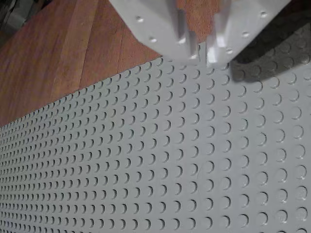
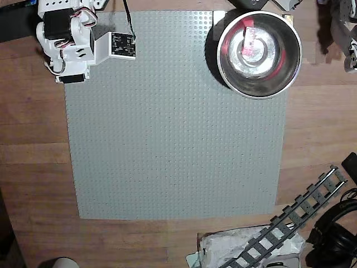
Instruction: Grasp a lego block and put it in the bin.
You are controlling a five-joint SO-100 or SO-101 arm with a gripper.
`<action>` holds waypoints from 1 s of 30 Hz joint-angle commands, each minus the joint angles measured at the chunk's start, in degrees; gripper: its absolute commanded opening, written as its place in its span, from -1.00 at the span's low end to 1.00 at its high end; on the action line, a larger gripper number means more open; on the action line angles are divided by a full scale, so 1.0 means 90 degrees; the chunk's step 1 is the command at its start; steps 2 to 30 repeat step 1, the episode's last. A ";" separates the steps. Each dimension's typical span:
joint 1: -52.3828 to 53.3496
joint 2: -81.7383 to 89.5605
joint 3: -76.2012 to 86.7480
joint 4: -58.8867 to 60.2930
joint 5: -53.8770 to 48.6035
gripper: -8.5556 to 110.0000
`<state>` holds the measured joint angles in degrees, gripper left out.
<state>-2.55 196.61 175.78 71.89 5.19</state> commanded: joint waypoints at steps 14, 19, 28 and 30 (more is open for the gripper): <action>-0.0010 0.0117 -0.0039 0.0020 0.0029 -0.86; -0.0010 0.0117 -0.0039 0.0020 0.0029 -0.86; -0.0010 0.0117 -0.0039 0.0020 0.0029 -0.86; -0.0010 0.0117 -0.0039 0.0020 0.0029 -0.86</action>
